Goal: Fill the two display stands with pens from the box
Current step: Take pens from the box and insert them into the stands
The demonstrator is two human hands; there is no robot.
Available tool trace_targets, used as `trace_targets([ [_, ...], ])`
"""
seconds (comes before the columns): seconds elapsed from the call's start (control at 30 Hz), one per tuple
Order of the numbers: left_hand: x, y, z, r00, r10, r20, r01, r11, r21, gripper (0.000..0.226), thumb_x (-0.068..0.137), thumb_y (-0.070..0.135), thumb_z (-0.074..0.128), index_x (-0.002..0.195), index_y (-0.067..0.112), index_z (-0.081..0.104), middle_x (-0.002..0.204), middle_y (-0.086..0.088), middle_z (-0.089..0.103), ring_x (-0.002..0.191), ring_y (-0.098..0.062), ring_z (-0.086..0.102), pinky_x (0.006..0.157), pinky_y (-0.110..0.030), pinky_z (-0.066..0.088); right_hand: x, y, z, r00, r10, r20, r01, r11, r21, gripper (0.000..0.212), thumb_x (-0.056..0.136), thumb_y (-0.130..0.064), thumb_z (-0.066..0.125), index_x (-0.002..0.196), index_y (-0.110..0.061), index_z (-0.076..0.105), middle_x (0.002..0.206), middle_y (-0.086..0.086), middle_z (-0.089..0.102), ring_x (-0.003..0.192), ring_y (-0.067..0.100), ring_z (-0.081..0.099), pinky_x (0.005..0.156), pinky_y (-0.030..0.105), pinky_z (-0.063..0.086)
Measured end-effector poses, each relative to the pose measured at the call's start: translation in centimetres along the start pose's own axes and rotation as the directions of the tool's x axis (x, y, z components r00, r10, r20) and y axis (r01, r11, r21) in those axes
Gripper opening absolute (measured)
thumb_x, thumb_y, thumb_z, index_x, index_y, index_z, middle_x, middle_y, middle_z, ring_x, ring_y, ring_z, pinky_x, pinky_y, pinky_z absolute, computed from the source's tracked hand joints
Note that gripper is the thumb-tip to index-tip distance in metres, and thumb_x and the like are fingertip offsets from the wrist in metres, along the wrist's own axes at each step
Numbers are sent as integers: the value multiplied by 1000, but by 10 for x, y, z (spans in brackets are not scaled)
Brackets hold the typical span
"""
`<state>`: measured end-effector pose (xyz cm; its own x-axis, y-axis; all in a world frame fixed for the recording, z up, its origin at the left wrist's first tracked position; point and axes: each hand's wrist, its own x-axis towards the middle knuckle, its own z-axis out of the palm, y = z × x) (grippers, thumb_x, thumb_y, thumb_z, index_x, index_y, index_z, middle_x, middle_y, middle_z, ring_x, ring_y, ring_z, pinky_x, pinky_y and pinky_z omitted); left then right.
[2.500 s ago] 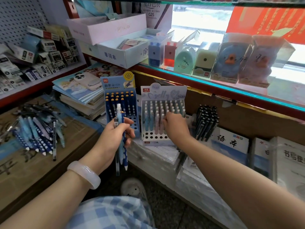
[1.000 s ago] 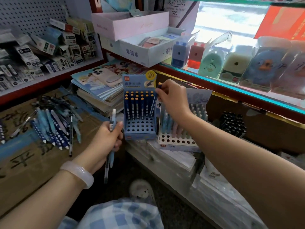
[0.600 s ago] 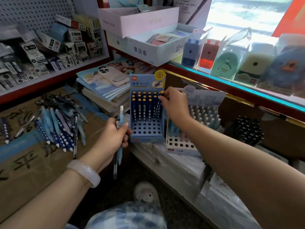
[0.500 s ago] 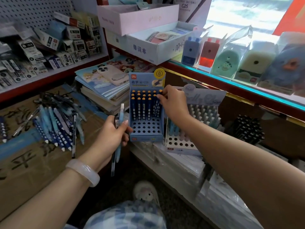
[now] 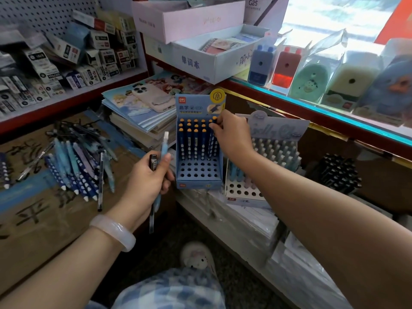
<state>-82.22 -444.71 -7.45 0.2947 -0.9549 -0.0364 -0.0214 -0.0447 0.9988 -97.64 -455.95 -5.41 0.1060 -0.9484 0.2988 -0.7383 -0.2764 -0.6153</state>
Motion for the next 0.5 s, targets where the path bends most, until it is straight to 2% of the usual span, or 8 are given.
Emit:
trace_targets([
  [0.17,0,-3,-2,1000,-22,19,22,1000,12,15,96,27,44,94,29,59,63,-2,51,44,-5,45,43,-18,37,-1,2,5,998,52,47,-51,999,-16,17,94,-22,56,98,-5,58,94,11,64,88,26,58,77,41,50],
  [0.33,-1,2,2,999,4,39,-5,999,47,30,99,15,38,92,43,49,72,-3,54,61,-12,45,58,-26,39,8,-3,7,990,120,75,-118,992,-33,17,95,-22,54,99,-5,57,96,11,63,89,26,58,70,33,44],
  [0.4,-3,5,1,999,13,45,-15,999,52,32,99,15,38,92,44,47,72,-3,55,62,-12,45,60,-27,39,10,-3,9,990,127,68,-126,992,-26,16,95,-21,53,99,-6,56,95,10,61,87,25,56,68,32,43],
  [0.5,-5,5,-4,999,8,46,-10,999,47,30,99,14,38,93,43,47,72,-3,54,61,-12,45,57,-26,39,6,1,9,994,60,88,-58,998,-19,13,95,-19,52,98,-6,54,89,9,60,81,22,54,67,31,43],
])
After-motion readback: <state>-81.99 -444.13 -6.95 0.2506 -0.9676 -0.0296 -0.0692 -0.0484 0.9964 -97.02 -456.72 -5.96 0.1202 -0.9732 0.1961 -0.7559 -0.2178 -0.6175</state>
